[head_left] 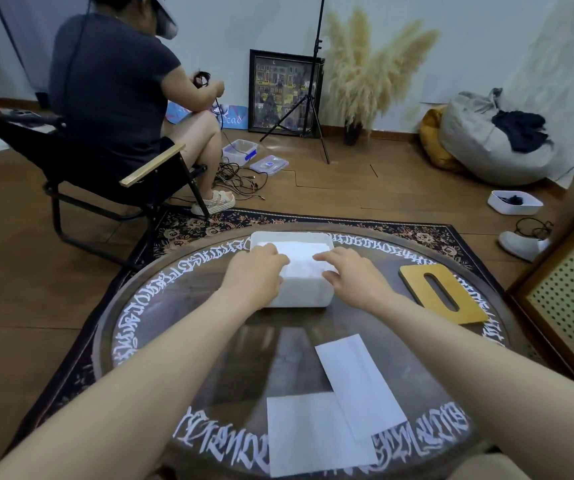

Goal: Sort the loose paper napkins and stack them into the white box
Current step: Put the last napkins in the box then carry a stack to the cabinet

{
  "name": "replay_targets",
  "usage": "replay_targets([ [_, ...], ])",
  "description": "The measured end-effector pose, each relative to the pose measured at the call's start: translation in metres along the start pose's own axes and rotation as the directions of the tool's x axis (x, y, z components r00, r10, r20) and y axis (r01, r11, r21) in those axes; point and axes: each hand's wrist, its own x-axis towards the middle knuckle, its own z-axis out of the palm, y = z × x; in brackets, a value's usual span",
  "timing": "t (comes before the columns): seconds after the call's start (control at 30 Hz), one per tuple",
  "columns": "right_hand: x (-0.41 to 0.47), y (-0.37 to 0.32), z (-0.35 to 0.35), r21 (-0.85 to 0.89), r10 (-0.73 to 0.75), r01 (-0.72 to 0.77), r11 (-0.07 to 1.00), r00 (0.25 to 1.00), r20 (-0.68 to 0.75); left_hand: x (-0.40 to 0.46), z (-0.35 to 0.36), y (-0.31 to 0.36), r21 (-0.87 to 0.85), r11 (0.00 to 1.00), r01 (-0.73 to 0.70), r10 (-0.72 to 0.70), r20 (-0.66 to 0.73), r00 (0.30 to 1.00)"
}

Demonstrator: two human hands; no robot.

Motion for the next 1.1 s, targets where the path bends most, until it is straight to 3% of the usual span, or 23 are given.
replay_targets([
  [0.17,-0.043,-0.005,-0.001,-0.042,-0.057,0.056,0.998,0.998,-0.016,-0.041,0.0,0.008,-0.009,1.0,0.005,-0.005,-0.008,1.0],
  [0.43,-0.107,-0.013,0.024,-0.107,-0.01,0.027,0.994,0.988,0.151,-0.106,0.018,0.024,0.02,0.999,-0.026,0.024,0.107,0.994],
  [0.57,-0.125,-0.003,0.032,-0.145,0.169,-0.136,0.98,0.956,0.241,-0.128,0.029,0.031,0.042,0.998,-0.044,0.037,0.148,0.988],
  [0.7,-0.135,0.013,0.039,-0.155,0.381,-0.35,0.924,0.877,0.292,-0.141,0.039,0.038,0.03,0.999,-0.033,0.028,0.172,0.985],
  [0.83,-0.137,0.018,0.049,-0.183,0.469,-0.432,0.883,0.824,0.319,-0.148,0.046,0.044,0.023,0.999,-0.025,0.019,0.215,0.976],
  [1.1,-0.124,0.033,0.058,0.122,0.571,-0.676,0.726,0.693,0.441,-0.151,0.055,0.044,0.01,1.0,-0.002,-0.002,0.332,0.943],
])
